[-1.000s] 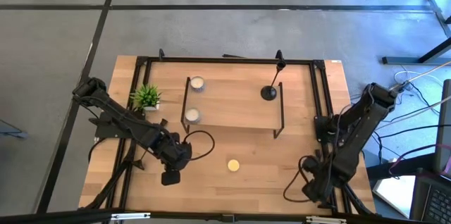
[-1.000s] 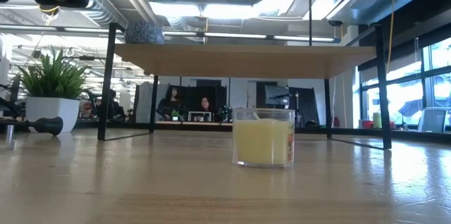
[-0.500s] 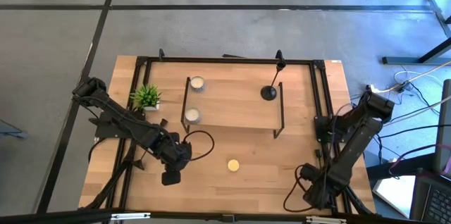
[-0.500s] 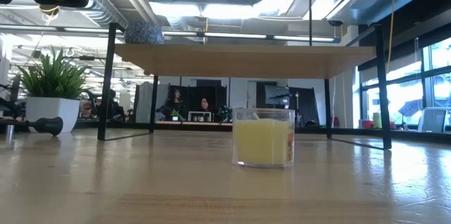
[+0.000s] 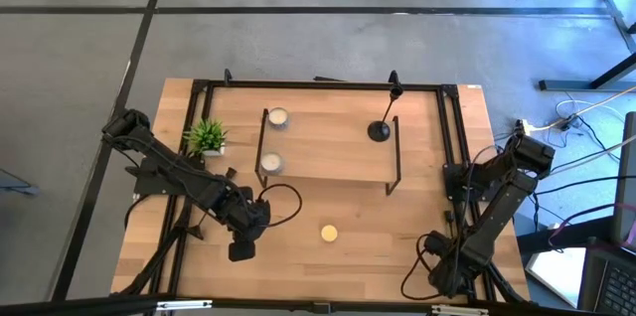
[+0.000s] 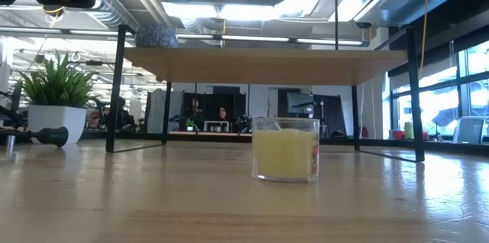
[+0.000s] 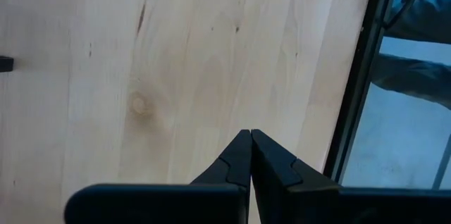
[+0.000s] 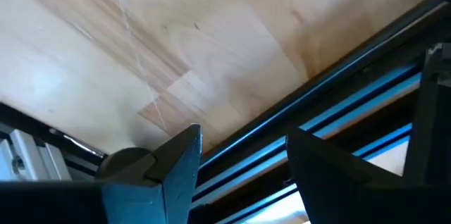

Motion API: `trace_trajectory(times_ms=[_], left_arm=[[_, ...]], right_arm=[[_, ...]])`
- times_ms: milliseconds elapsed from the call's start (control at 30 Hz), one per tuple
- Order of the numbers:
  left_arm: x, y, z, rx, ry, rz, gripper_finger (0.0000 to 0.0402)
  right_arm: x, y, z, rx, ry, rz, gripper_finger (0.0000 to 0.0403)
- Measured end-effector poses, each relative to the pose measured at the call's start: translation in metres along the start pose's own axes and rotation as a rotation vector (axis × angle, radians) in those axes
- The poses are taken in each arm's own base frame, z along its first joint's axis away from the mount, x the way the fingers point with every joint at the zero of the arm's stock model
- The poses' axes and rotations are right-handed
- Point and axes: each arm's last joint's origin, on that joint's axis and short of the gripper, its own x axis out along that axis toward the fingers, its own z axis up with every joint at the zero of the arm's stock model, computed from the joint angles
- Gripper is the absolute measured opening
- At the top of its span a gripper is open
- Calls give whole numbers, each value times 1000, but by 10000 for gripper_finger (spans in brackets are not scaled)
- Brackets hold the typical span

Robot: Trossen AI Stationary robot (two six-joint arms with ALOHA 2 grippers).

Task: Pick & Place candle stick holders
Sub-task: Put the right black candle holder on the shelf

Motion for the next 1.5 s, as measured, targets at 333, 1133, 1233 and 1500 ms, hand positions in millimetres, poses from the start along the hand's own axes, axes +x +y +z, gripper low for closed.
trace_trajectory(times_ms=[333, 1133, 1233, 1500], left_arm=[[0, 0, 0, 0, -9, 9, 1], [0, 1, 1, 26, -22, 21, 1], [0, 1, 1, 26, -22, 21, 2], [0, 1, 1, 26, -27, 26, 2]], right_arm=[[17, -1, 3, 33, 29, 51, 212], [12, 13, 14, 0, 34, 191, 27], [10, 17, 21, -10, 32, 231, 11], [-2, 30, 32, -22, -15, 348, 10]])
